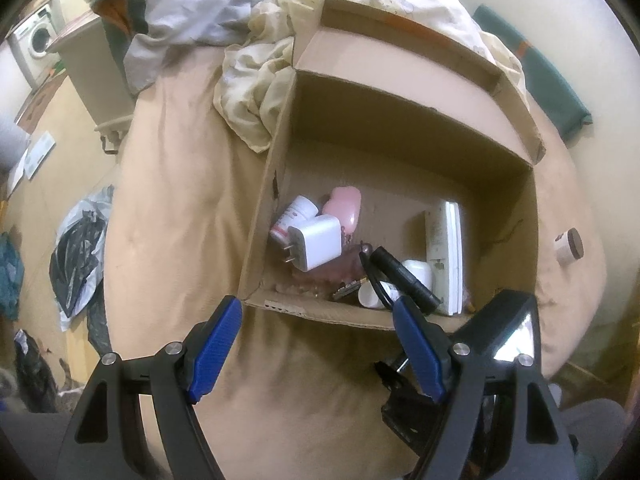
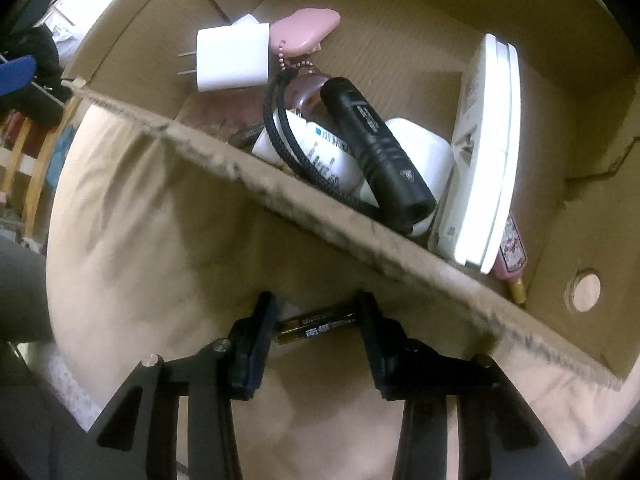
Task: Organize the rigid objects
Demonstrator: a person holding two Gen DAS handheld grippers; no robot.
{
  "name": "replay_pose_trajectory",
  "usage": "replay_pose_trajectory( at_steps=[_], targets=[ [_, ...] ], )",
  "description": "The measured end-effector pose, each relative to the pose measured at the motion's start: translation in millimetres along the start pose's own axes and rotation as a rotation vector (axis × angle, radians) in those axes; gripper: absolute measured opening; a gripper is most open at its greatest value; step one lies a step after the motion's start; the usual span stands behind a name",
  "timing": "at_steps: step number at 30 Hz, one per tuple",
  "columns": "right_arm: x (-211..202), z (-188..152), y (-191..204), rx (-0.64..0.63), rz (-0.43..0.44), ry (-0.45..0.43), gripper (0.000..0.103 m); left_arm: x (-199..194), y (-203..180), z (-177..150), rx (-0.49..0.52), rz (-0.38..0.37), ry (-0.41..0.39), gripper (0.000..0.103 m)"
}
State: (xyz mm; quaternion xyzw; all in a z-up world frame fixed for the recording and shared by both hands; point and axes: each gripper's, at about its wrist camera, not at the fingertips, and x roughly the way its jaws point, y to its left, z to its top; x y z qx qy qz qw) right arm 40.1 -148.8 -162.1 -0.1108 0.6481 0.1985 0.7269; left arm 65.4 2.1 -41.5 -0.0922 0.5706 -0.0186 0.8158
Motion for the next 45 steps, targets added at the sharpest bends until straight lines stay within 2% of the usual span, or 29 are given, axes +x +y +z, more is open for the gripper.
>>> replay_pose_trajectory(
  at_steps=[4, 8, 10, 14, 19, 21, 24, 28, 34, 38, 43, 45],
  targets=[
    [-5, -17, 0, 0.027, 0.029, 0.03, 0.044, 2, 2, 1, -0.004, 0.008, 0.002, 0.076],
    [-31, -31, -5, 0.05, 0.076, 0.02, 0.044, 4, 3, 3, -0.007, 0.011, 0.003, 0.076],
    [-55, -34, -2, 0.035, 0.072, -0.037, 0.044, 4, 3, 3, -0.01, 0.011, 0.003, 0.076],
    [-108, -36, -17, 0.057, 0.144, -0.173, 0.044, 3, 4, 3, -0.011, -0.003, 0.0, 0.076],
    [-165, -35, -39, 0.065, 0.138, -0.365, 0.044, 0, -6, 2, 0.041, -0.008, -0.024, 0.076],
    [-177, -30, -45, 0.082, 0.128, -0.424, 0.044, -1, -13, 0, 0.079, 0.016, -0.044, 0.076],
    [-172, -11, -60, 0.141, 0.142, -0.457, 0.044, 1, -28, -6, 0.158, 0.038, -0.058, 0.076],
    [-163, -11, -72, 0.205, 0.16, -0.465, 0.044, 10, -34, -12, 0.183, 0.027, -0.031, 0.078],
    [-167, -23, -88, 0.255, 0.182, -0.514, 0.044, 23, -44, -15, 0.209, 0.039, -0.024, 0.102],
    [-165, -21, -96, 0.276, 0.196, -0.522, 0.044, 32, -54, -22, 0.25, 0.021, -0.01, 0.103],
    [-159, -12, -100, 0.288, 0.224, -0.507, 0.044, 41, -68, -39, 0.322, 0.104, -0.032, 0.102],
    [-160, -7, -101, 0.294, 0.239, -0.51, 0.044, 38, -71, -43, 0.294, 0.059, -0.022, 0.102]
  ],
)
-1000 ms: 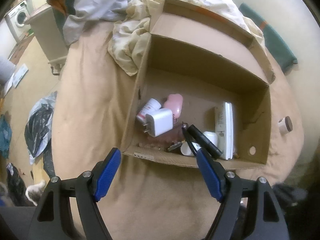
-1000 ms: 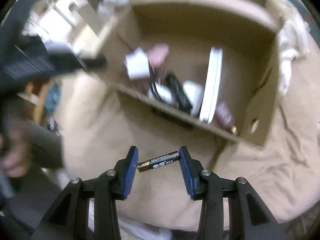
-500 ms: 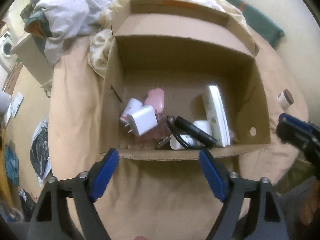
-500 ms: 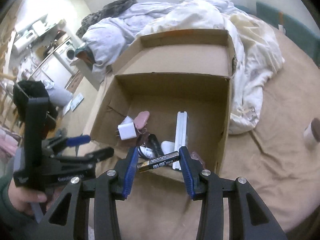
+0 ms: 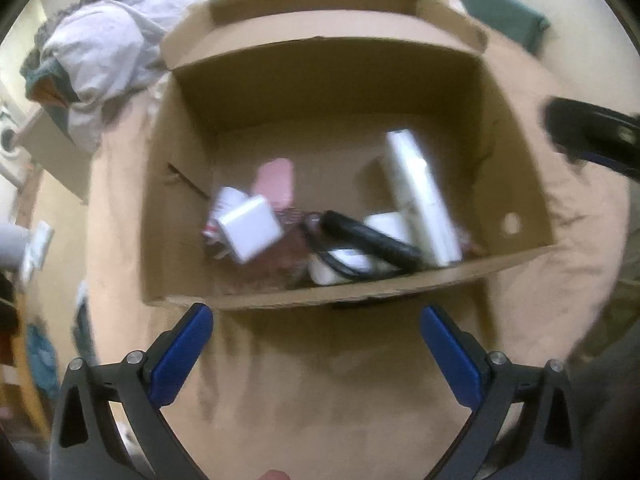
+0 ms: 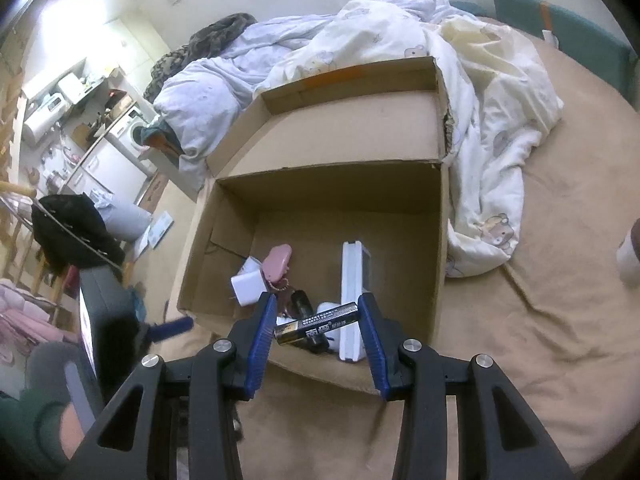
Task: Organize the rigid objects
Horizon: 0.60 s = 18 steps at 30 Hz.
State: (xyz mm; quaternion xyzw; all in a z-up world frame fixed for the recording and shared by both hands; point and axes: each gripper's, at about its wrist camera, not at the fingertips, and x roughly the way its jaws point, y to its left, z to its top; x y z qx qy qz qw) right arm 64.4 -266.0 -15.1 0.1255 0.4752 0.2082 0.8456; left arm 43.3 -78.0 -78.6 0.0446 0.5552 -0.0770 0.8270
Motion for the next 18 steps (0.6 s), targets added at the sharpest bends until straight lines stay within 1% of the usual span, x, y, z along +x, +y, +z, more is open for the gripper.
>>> replay_pose_trajectory(
  at_steps=[2, 5, 6, 9, 11, 14, 18],
  targets=[
    [0, 4, 0, 0.016, 0.018, -0.007, 0.044, -2, -7, -6, -0.016, -0.031, 0.018, 0.103],
    [0, 8, 2, 0.03, 0.051, -0.016, 0.044, 12, -21, -14, 0.001, -0.022, 0.053, 0.103],
    [1, 9, 4, 0.026, 0.06, -0.017, 0.044, 26, -26, -16, 0.004, -0.009, 0.09, 0.103],
    [2, 12, 11, 0.017, 0.083, -0.017, 0.044, 54, -30, -16, -0.005, 0.03, 0.12, 0.103],
    [2, 13, 14, 0.013, 0.091, -0.017, 0.044, 69, -31, -12, -0.024, 0.04, 0.12, 0.103],
    [3, 12, 16, 0.013, 0.105, -0.012, 0.044, 82, -32, -6, -0.048, 0.049, 0.112, 0.102],
    [3, 12, 19, 0.005, 0.109, -0.005, 0.044, 104, -42, 2, -0.044, 0.083, 0.127, 0.102]
  ],
)
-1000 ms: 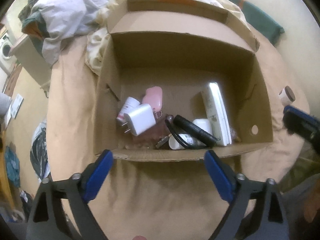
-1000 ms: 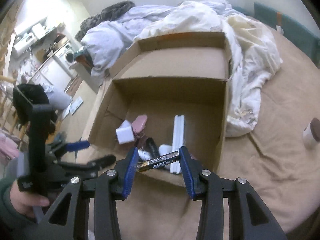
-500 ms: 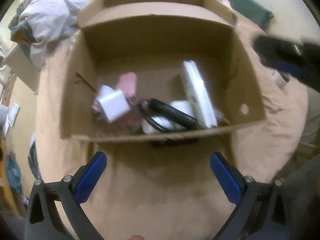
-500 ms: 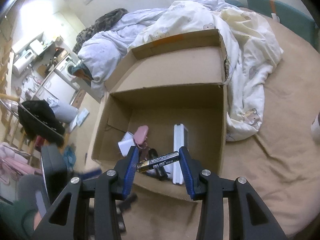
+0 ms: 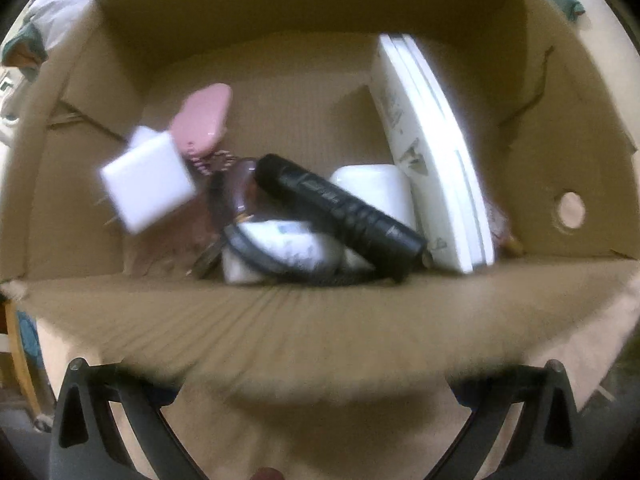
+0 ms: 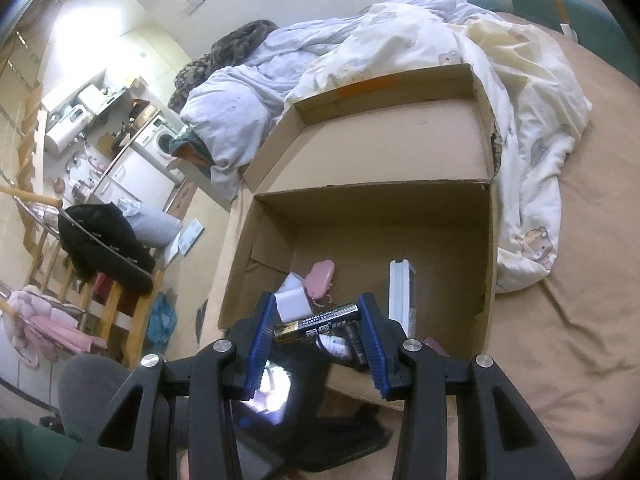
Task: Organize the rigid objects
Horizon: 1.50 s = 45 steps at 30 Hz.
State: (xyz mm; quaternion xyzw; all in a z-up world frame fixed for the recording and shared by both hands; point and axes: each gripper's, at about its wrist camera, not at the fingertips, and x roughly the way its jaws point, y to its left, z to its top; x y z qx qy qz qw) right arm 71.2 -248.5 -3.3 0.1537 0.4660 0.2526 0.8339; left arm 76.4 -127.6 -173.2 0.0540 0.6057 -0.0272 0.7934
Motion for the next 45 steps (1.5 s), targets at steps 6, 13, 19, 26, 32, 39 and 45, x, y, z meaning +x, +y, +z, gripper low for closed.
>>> replay_pose_trajectory(
  at_steps=[6, 13, 19, 26, 32, 39, 45],
  targets=[
    [0, -1, -2, 0.011, 0.003, 0.006, 0.044, 19, -3, 13, -0.047, 0.002, 0.035, 0.103],
    [0, -1, -2, 0.01, 0.002, 0.007, 0.044, 20, 2, 17, -0.053, 0.0, 0.041, 0.098],
    [1, -1, 0, 0.006, 0.0, 0.014, 0.044, 10, 14, 12, -0.042, 0.005, 0.022, 0.079],
    [1, -2, 2, 0.004, -0.015, 0.016, 0.044, -10, 28, 8, -0.025, 0.022, 0.014, 0.079],
    [-1, -1, -1, 0.011, -0.032, 0.012, 0.044, -36, 44, -2, -0.003, 0.032, -0.004, 0.079],
    [-3, -2, -6, 0.022, -0.059, 0.008, 0.044, -83, 74, -11, 0.029, 0.004, -0.052, 0.079],
    [-1, -2, -9, 0.026, -0.08, 0.011, 0.044, -128, 89, -10, 0.043, -0.017, -0.145, 0.079]
  ],
)
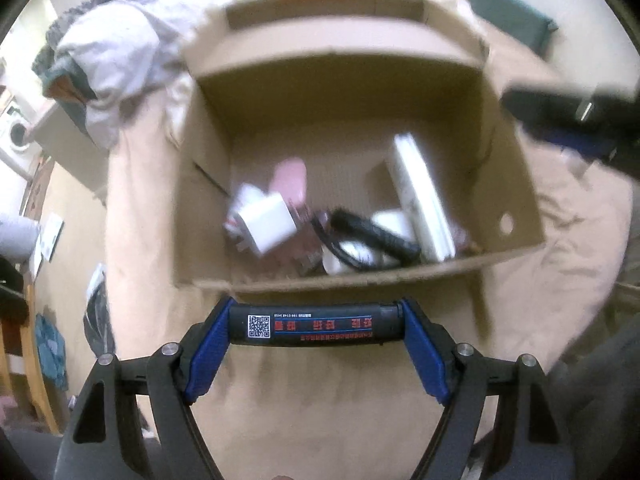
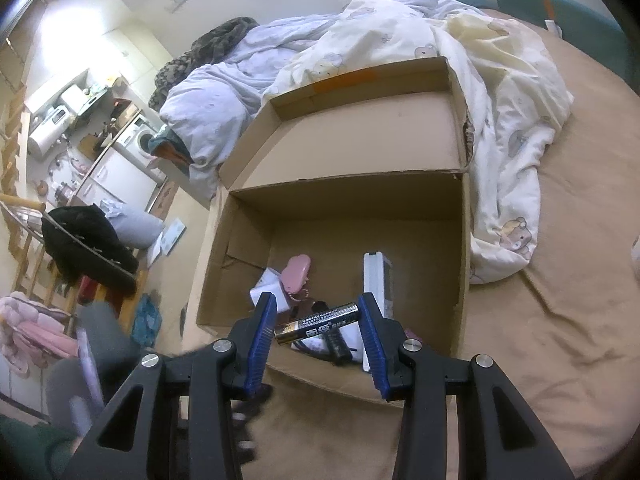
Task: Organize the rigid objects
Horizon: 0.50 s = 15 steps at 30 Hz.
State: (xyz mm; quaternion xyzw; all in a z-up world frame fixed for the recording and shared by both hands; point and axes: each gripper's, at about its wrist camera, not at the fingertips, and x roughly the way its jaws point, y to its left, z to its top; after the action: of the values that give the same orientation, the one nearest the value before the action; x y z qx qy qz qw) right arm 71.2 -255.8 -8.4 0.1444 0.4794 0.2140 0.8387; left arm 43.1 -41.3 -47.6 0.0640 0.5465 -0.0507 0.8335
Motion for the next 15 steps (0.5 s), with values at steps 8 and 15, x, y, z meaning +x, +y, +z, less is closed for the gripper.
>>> replay_pose_trajectory(
  at_steps=[8, 15],
  targets=[
    [12, 1, 2, -0.015, -0.02, 0.007, 0.044, -31, 1, 41, -0.041, 0.012, -0.103, 0.079],
    [31, 3, 2, -0.016, -0.027, 0.042, 0.044, -12, 3, 68, -0.037, 0.032, -0.119, 0.079]
  ],
)
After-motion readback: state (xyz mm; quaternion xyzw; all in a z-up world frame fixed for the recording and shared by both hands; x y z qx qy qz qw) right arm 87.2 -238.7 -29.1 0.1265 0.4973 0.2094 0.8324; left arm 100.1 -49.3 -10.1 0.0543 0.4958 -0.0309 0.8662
